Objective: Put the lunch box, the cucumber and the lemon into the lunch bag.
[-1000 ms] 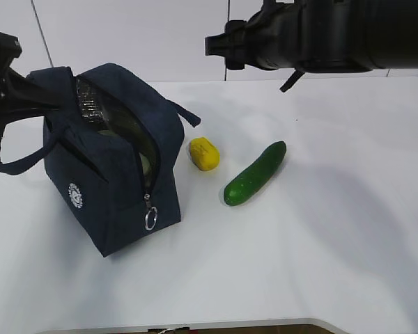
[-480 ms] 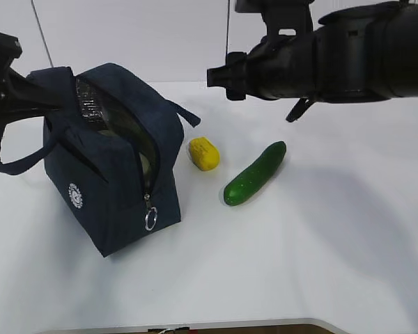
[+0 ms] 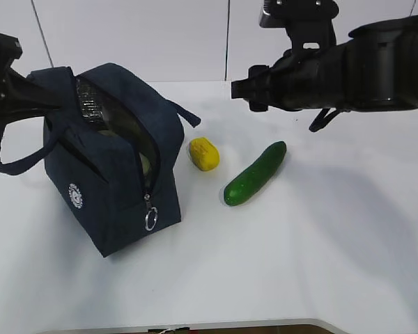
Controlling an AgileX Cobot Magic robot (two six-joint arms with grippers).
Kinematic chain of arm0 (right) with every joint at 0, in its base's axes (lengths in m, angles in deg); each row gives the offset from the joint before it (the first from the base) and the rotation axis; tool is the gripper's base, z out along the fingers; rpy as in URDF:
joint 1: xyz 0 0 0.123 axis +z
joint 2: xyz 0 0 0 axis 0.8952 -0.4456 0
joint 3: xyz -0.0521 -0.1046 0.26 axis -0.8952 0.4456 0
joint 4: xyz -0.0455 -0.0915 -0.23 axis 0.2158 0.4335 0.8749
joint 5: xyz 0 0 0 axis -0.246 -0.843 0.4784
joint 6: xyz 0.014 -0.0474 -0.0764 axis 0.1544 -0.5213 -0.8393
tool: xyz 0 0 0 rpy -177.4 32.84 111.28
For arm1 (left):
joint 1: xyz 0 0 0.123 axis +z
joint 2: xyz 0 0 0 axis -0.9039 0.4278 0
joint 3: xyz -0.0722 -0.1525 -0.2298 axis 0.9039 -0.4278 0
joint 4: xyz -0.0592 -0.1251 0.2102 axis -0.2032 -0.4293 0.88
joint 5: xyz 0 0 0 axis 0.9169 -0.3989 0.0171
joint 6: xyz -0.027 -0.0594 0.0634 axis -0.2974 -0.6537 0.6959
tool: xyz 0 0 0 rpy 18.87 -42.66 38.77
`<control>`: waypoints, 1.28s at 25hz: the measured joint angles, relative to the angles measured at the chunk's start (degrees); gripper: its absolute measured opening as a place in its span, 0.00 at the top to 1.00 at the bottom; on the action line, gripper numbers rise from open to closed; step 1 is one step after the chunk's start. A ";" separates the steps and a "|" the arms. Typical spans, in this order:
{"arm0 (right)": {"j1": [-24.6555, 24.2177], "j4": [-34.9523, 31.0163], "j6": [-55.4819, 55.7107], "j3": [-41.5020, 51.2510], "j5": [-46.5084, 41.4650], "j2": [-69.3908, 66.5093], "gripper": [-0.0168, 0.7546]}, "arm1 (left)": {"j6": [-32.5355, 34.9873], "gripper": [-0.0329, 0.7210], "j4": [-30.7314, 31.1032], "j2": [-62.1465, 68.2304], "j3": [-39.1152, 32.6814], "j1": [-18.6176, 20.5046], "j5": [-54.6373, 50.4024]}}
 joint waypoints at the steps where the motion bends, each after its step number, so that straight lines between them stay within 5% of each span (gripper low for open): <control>1: 0.00 0.00 0.00 0.22 0.00 0.00 0.40 | 0.00 0.97 0.00 0.00 0.00 0.00 0.00; 23: 0.00 0.83 -7.98 0.34 -0.40 0.39 0.42 | 0.34 0.97 0.00 0.00 0.00 0.00 -0.21; 32: 0.00 0.83 -22.61 0.34 0.08 0.60 0.42 | 0.75 0.97 0.00 0.00 0.00 0.00 -0.64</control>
